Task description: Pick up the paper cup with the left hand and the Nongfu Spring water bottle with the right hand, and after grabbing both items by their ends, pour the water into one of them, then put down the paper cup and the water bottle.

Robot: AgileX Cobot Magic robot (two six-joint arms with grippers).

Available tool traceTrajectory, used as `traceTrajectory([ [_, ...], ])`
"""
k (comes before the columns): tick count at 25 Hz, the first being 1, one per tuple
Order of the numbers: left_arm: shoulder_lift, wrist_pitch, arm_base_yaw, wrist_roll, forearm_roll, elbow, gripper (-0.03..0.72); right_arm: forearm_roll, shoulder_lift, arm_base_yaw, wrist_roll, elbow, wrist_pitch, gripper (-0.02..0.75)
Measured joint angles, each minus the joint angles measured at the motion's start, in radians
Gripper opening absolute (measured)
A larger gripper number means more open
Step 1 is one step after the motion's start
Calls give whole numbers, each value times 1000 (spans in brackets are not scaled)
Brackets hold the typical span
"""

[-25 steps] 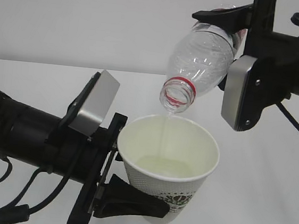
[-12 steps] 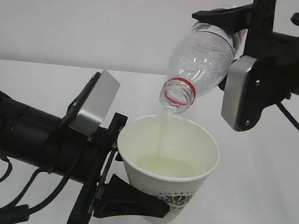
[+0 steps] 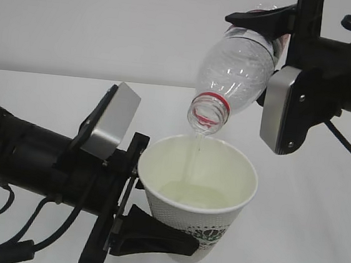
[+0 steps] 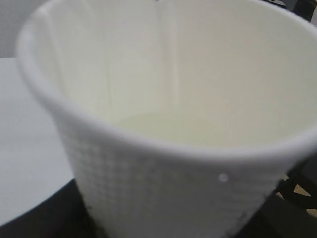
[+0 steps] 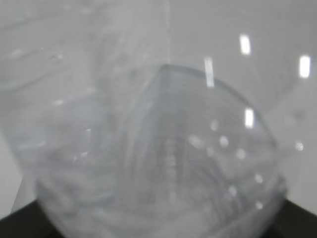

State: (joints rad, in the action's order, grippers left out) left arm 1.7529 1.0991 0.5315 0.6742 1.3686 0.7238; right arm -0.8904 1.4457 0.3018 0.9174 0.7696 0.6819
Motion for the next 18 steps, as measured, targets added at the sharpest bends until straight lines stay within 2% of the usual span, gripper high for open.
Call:
traceTrajectory([
  [18, 0, -2, 0, 0, 0, 0, 477, 0, 0, 0, 0, 0, 0, 493],
])
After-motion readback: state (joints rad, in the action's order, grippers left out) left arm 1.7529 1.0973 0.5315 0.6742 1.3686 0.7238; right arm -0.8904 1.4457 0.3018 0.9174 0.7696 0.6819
